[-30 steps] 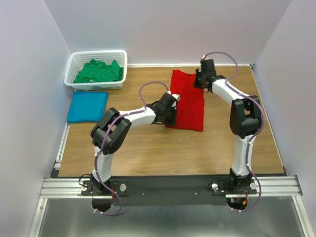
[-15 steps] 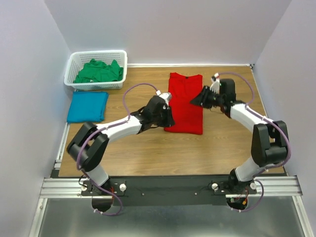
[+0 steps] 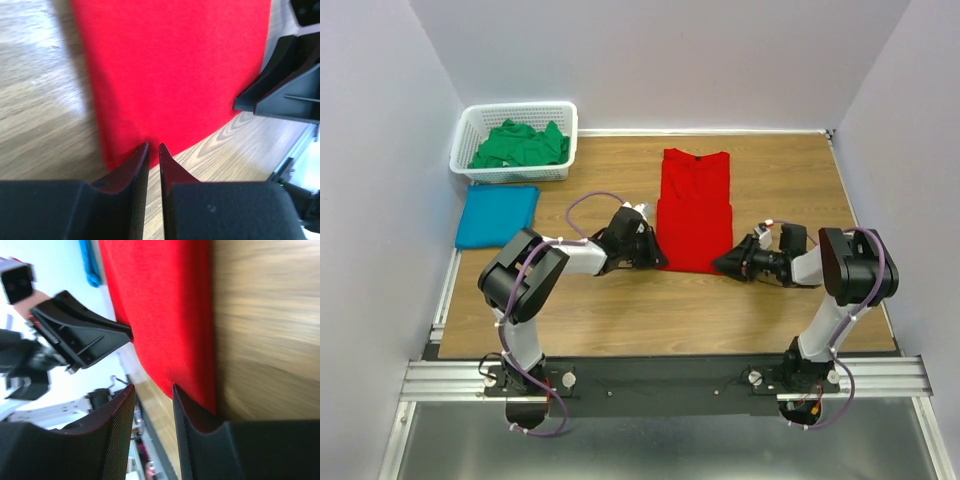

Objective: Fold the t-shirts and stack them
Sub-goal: Fold the tshirt

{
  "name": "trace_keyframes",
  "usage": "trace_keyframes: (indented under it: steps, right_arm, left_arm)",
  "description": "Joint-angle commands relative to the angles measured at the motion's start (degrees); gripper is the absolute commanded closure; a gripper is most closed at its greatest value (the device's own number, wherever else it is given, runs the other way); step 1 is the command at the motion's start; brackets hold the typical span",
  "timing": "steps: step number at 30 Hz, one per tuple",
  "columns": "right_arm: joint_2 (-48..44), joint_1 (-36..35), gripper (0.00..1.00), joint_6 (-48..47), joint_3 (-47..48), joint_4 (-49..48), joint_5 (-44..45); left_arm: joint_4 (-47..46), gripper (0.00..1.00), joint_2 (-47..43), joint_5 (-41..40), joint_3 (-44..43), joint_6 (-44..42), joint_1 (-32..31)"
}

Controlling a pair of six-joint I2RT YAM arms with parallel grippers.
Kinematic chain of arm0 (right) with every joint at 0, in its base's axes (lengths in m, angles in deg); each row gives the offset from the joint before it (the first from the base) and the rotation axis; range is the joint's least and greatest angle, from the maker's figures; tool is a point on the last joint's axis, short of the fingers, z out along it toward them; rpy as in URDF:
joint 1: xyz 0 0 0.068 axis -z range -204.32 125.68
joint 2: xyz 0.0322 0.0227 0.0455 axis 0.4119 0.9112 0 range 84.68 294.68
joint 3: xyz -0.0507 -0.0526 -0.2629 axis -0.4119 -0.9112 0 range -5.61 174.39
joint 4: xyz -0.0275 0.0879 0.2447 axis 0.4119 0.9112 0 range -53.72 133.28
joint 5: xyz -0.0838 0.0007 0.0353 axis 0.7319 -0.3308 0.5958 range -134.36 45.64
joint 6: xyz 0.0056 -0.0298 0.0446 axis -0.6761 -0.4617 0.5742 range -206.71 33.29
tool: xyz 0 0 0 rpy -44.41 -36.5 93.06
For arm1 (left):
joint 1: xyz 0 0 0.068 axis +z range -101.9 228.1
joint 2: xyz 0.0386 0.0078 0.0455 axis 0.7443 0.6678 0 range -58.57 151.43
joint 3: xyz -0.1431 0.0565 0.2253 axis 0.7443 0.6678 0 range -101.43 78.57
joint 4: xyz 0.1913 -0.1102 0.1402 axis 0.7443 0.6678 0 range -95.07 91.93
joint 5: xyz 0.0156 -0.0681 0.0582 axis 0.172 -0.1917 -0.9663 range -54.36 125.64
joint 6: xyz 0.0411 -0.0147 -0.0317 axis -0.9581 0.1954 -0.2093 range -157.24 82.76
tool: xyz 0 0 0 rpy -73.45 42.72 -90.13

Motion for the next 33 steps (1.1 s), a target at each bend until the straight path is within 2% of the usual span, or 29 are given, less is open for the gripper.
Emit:
trace_keyframes:
  steps: [1, 5, 8, 12, 16, 20, 26, 30, 33]
  right_arm:
    - [4.8, 4.9, 0.56, 0.9, -2.7, -3.2, -0.6]
    - [2.7, 5.3, 0.56, 2.0, -3.7, -3.2, -1.1]
    - [-4.2, 5.3, 0.56, 2.5, -4.3, -2.5, -2.0]
    - [-13.4, 5.3, 0.54, 1.2, -1.9, 4.4, -1.0]
    - [-16.8, 5.2, 0.51, -3.9, 5.9, 12.3, 2.7]
    - [-11.4, 5.3, 0.51, -2.0, 14.3, 11.1, 4.4]
    - [1.9, 5.3, 0.51, 4.2, 24.8, 2.3, 5.9]
    - [10.5, 5.2, 0.51, 4.4, 30.9, 0.6, 6.9]
    - [17.3, 5.2, 0.51, 4.1, 33.7, 0.0, 7.1]
  left_arm:
    - [-0.3, 0.8, -0.6, 1.5, 3.8, 3.5, 2.8]
    - [-2.4, 0.8, -4.4, 2.3, 7.5, 5.0, 4.4]
    - [-2.4, 0.8, -7.9, 2.0, 8.5, 4.8, 4.4]
    - [-2.5, 0.75, -13.0, 0.5, 8.8, 4.6, 4.2]
    - [-3.0, 0.71, -15.6, -3.5, 5.5, 1.9, 4.3]
    - [-3.3, 0.66, -9.4, -3.7, -3.0, -0.8, 4.9]
    - [-1.3, 0.66, 6.4, -1.0, -23.5, -3.5, 6.4]
    - [1.8, 0.66, 15.7, -0.1, -32.4, -4.5, 6.9]
    - [2.5, 0.66, 21.1, 1.4, -35.4, -4.0, 7.7]
